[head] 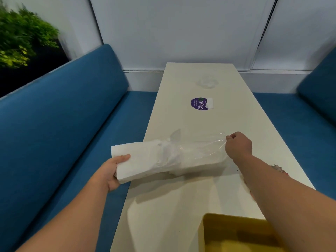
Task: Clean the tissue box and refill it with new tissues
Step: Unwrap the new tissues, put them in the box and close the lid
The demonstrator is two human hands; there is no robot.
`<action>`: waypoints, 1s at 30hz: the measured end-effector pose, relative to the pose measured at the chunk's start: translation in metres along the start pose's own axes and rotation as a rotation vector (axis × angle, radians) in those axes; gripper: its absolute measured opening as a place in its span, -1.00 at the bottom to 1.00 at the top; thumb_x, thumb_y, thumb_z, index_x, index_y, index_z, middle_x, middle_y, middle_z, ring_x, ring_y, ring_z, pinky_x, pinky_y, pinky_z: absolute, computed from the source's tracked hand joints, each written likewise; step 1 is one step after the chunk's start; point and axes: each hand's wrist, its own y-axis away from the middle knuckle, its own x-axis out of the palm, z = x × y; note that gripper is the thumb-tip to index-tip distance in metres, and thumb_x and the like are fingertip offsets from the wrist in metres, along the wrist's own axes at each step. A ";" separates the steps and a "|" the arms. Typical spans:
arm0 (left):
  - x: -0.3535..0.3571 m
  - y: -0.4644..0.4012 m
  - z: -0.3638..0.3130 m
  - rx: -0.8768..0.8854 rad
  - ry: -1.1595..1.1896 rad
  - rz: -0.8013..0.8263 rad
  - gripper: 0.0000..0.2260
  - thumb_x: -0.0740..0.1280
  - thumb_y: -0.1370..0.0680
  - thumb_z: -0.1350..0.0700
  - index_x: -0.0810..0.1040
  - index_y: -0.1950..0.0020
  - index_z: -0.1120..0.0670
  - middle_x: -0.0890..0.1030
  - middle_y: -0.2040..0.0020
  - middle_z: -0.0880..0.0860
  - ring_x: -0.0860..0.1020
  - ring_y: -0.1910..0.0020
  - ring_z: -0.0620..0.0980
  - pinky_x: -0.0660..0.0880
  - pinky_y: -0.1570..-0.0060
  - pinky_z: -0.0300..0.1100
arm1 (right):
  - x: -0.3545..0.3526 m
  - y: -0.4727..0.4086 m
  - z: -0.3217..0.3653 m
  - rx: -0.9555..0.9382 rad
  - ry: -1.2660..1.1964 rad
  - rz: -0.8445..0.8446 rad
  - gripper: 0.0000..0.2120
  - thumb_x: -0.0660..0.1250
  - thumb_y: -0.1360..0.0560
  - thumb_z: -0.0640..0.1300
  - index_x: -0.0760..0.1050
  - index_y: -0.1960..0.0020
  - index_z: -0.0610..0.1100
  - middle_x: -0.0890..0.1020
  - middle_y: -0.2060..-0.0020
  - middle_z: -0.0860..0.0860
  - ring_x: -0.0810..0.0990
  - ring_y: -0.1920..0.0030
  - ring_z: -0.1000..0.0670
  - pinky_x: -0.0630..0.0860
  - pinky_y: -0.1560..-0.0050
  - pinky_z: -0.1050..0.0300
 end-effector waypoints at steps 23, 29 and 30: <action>0.099 0.159 -0.101 0.381 0.089 0.042 -0.78 0.38 -0.50 0.13 0.57 -0.14 0.09 0.70 -0.01 0.09 0.66 0.02 0.12 0.59 0.01 0.06 | -0.025 0.084 0.053 -0.003 -0.825 0.340 -0.76 0.23 -0.60 0.07 0.47 0.08 -0.09 0.55 0.06 -0.04 0.53 0.06 -0.05 0.45 0.00 0.06; 0.181 0.210 -0.076 0.265 0.072 0.239 -0.84 0.34 -0.52 0.12 0.58 -0.06 0.12 0.68 0.03 0.15 0.62 0.06 0.20 0.54 -0.08 0.10 | -0.073 0.115 0.024 0.355 -1.273 0.875 -0.37 0.09 -0.56 0.23 0.36 -0.35 -0.28 0.47 -0.29 -0.30 0.47 -0.28 -0.32 0.39 -0.29 -0.26; 0.186 0.212 -0.067 0.233 0.065 0.246 -0.84 0.35 -0.51 0.12 0.58 -0.06 0.12 0.68 0.03 0.16 0.61 0.06 0.20 0.54 -0.07 0.10 | -0.087 0.119 0.016 0.348 -1.349 0.914 -0.34 0.06 -0.55 0.23 0.34 -0.39 -0.28 0.47 -0.30 -0.32 0.46 -0.29 -0.34 0.38 -0.30 -0.29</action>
